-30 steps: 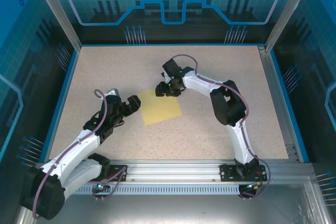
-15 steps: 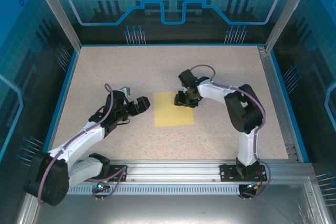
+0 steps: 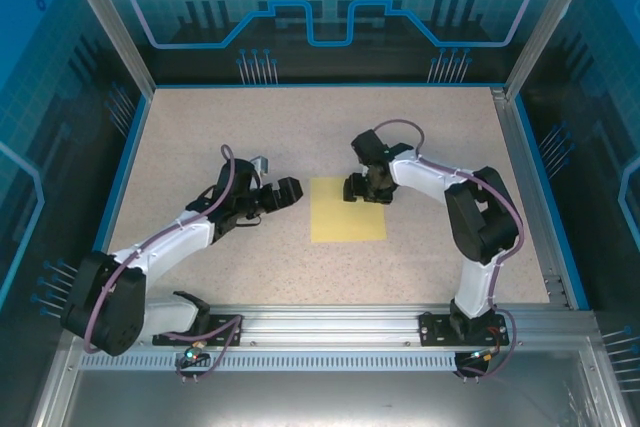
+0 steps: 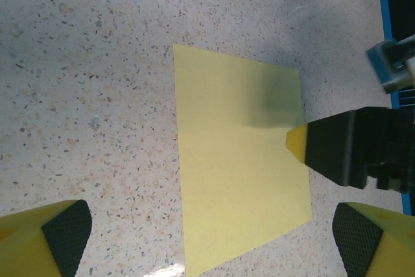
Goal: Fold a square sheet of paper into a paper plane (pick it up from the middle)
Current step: Move the square sheet of paper to the center of the table.
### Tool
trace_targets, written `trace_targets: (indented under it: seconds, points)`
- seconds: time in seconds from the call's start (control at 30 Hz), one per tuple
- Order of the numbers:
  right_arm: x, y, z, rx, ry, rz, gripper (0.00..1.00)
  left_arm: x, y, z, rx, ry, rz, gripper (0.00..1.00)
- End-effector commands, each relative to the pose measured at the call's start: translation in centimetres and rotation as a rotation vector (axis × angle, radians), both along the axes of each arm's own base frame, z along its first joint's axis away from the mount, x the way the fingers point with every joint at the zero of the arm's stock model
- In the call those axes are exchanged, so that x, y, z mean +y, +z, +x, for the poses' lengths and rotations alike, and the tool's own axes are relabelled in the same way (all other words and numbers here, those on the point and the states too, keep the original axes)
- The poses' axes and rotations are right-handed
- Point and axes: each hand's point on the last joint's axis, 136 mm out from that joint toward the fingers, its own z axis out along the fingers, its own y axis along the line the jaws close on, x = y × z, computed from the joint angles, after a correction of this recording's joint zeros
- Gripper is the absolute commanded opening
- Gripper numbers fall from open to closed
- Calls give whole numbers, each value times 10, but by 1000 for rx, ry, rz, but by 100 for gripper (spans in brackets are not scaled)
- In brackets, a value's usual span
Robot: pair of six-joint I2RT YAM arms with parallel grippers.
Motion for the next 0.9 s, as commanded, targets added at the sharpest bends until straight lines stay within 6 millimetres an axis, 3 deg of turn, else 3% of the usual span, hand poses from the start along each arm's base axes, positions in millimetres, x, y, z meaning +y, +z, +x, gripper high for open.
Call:
trace_targets:
  seconds: [0.0,0.23,0.37,0.87]
  points:
    - [0,11,-4,-2,80,-138,73,-5,6,4,-14,-17,2,99]
    - [19,1,-9,35,145,-285,95,-1,-11,4,43,13,19,99]
    - [31,-6,-8,51,141,-254,96,-4,-14,4,59,4,5,99]
    - [34,-24,-6,122,101,-227,99,-22,-24,5,100,-56,1,99]
